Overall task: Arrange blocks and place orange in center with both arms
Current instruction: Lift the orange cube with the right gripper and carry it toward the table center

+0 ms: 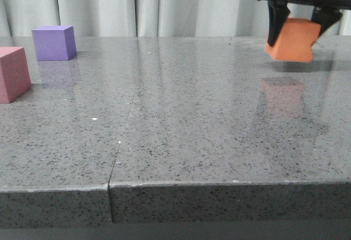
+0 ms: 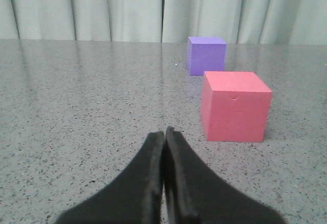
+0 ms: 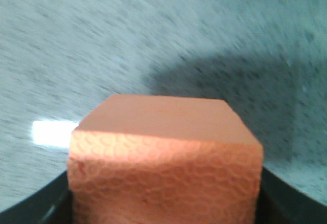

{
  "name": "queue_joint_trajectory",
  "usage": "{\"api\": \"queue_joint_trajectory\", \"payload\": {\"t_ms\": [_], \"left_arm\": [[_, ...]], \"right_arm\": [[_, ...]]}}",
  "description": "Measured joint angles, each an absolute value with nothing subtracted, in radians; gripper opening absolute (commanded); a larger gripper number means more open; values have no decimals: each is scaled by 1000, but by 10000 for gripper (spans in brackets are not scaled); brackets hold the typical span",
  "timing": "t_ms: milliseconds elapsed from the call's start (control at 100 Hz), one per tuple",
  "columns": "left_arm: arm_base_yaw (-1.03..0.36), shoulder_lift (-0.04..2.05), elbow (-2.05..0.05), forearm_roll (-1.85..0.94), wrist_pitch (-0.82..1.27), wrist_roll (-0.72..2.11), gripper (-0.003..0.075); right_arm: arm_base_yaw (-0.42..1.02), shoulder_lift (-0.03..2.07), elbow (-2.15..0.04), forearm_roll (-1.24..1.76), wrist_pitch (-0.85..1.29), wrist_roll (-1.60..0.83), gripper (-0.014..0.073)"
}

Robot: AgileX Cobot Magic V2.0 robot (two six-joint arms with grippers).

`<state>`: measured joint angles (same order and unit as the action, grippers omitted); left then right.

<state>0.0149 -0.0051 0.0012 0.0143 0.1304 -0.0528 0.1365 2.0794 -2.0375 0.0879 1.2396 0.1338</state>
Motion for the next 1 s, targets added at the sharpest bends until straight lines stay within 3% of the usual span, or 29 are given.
{"api": "queue_joint_trajectory", "payload": {"t_ms": [660,1000], "left_arm": [[15,-5,1,14,130,-53,-20],[15,-5,1,14,130,-53,-20]], "right_arm": [[424,2133,-2145,98,1243,369,393],[486,2226,-2216,142,1243,421,393]]}}
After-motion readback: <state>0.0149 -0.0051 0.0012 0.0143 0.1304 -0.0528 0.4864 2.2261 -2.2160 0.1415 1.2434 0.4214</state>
